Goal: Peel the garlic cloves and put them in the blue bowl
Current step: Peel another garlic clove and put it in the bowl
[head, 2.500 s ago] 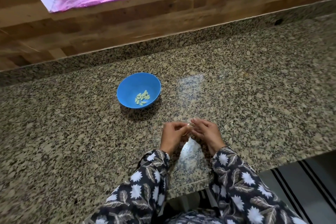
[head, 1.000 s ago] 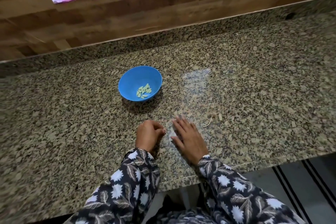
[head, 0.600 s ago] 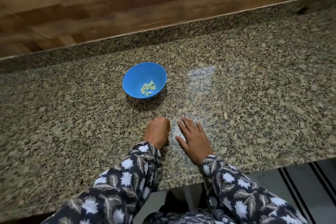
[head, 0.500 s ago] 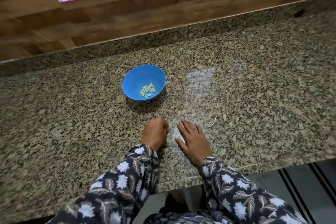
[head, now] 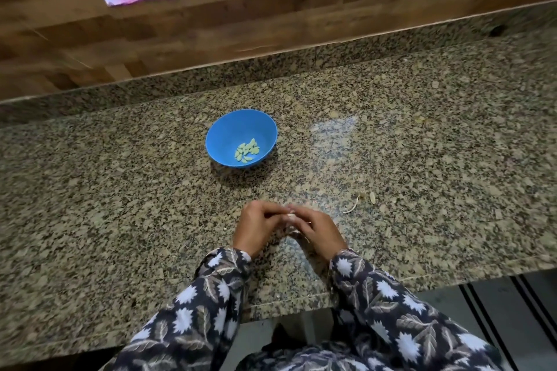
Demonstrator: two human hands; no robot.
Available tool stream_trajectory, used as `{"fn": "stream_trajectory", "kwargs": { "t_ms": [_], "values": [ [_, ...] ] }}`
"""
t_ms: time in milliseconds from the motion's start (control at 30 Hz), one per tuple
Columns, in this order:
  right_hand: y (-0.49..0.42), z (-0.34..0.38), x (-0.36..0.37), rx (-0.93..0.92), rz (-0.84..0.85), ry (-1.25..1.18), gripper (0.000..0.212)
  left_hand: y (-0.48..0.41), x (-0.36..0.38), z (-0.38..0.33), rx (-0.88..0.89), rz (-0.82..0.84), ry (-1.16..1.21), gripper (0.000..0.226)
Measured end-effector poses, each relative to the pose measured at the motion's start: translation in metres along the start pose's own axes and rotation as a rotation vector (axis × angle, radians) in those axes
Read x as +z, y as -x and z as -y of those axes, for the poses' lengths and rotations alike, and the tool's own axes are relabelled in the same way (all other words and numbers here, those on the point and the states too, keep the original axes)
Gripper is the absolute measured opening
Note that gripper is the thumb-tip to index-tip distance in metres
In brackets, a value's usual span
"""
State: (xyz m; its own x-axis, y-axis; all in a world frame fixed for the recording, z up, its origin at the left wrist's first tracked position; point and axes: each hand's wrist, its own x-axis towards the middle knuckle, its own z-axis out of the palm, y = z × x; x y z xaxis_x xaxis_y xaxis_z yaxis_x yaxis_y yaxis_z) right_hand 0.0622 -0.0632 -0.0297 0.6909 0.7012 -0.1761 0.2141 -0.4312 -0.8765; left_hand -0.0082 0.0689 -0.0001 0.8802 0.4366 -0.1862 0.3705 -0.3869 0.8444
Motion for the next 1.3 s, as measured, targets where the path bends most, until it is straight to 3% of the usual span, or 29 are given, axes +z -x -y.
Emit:
{"fn": "stream_trajectory", "kwargs": {
  "t_ms": [167, 300, 400, 500, 567, 667, 733, 800, 833, 900, 967, 1067, 1167, 1233, 1300],
  "values": [
    [-0.011, 0.006, -0.009, 0.061, 0.176, -0.024, 0.022, 0.01, -0.005, 0.007, 0.093, -0.065, 0.037, 0.013],
    [-0.011, 0.015, -0.019, 0.082, 0.289, -0.081, 0.019, 0.018, -0.006, 0.013, 0.331, -0.095, -0.21, 0.019],
    [-0.011, 0.023, -0.022, 0.078, 0.377, -0.082, 0.018, 0.021, -0.01, 0.018, 0.537, -0.011, -0.486, 0.027],
    [-0.009, 0.028, -0.022, 0.053, 0.368, 0.018, 0.019, 0.018, -0.013, 0.023, 0.65, 0.009, -0.666, 0.04],
    [-0.009, 0.03, -0.02, -0.014, 0.286, 0.121, 0.02, 0.02, -0.014, 0.018, 0.538, 0.063, -0.662, 0.042],
    [-0.006, 0.026, -0.016, -0.17, 0.164, 0.351, 0.024, 0.02, -0.01, 0.013, 0.152, 0.186, -0.463, 0.033],
    [-0.003, 0.02, -0.014, -0.311, 0.078, 0.498, 0.031, 0.019, -0.008, 0.01, -0.148, 0.276, -0.121, 0.025],
    [-0.005, 0.014, -0.014, -0.488, -0.036, 0.587, 0.038, 0.02, -0.012, 0.002, -0.413, 0.371, 0.415, 0.022],
    [-0.006, 0.012, -0.016, -0.565, -0.082, 0.622, 0.038, 0.019, -0.014, 0.001, -0.482, 0.396, 0.622, 0.022],
    [-0.012, 0.011, -0.021, -0.667, -0.154, 0.662, 0.036, 0.02, -0.017, 0.001, -0.498, 0.414, 0.748, 0.022],
    [-0.012, 0.015, -0.023, -0.636, -0.125, 0.576, 0.032, 0.022, -0.015, -0.001, -0.36, 0.341, 0.495, 0.024],
    [-0.008, 0.018, -0.023, -0.236, 0.102, 0.136, 0.015, 0.023, -0.01, 0.005, 0.16, 0.159, -0.179, 0.024],
    [-0.005, 0.02, -0.023, -0.02, 0.311, -0.289, 0.028, 0.024, -0.012, 0.017, 0.52, 0.042, -0.452, 0.025],
    [-0.003, 0.019, -0.019, 0.071, 0.298, -0.416, 0.028, 0.022, -0.01, 0.026, 0.576, -0.014, -0.507, 0.028],
    [-0.002, 0.015, -0.012, 0.122, 0.208, -0.423, 0.019, 0.024, -0.007, 0.023, 0.395, -0.077, -0.407, 0.021]
  ]
}}
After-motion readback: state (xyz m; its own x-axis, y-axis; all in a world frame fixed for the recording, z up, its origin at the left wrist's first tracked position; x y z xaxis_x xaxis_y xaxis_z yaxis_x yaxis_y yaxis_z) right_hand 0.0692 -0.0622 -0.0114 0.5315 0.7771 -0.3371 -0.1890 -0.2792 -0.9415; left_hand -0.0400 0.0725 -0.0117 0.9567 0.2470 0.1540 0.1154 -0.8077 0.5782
